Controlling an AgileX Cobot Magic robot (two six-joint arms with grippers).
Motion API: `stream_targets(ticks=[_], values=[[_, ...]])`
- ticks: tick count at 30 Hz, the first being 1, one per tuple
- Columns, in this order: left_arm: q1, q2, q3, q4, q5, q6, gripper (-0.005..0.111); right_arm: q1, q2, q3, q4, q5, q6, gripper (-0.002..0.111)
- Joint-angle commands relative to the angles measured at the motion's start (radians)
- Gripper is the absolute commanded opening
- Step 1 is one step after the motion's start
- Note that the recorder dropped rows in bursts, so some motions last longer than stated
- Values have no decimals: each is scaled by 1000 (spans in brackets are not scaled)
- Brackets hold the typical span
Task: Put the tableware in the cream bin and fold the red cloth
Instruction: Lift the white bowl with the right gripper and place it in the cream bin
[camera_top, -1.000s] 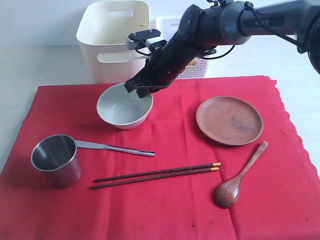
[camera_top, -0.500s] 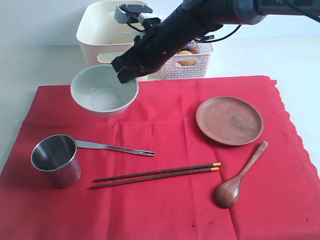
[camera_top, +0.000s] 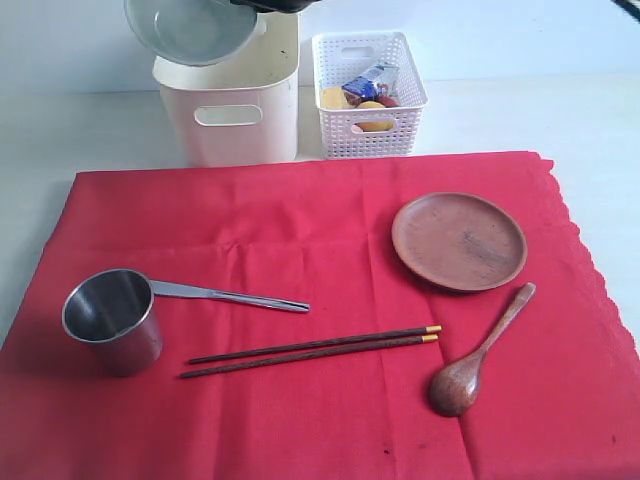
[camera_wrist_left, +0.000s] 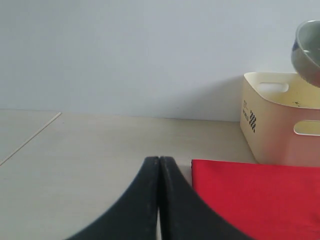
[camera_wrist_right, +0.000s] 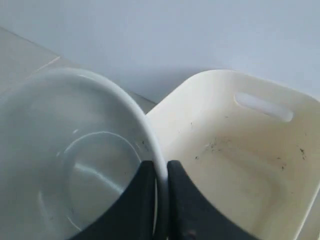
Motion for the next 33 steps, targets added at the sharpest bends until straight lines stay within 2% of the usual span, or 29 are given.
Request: stream_targets(ticks=[1, 6, 16, 20, 27, 29, 33], values=[[1, -4, 2, 6, -2, 4, 0, -10, 99, -98, 4, -39, 5, 0], [1, -4, 2, 6, -2, 4, 0, -11, 177, -157, -2, -160, -1, 0], [1, -4, 2, 6, -2, 4, 0, -11, 219, -179, -51, -151, 10, 3], [1, -4, 2, 6, -2, 4, 0, -11, 219, -179, -51, -154, 54, 17], [1, -4, 2, 6, -2, 4, 0, -11, 219, -179, -70, -140, 54, 49], [1, -4, 2, 6, -2, 4, 0, -11, 219, -179, -70, -111, 54, 54], [1, -4, 2, 6, -2, 4, 0, -13, 199, -179, -72, 6, 54, 55]])
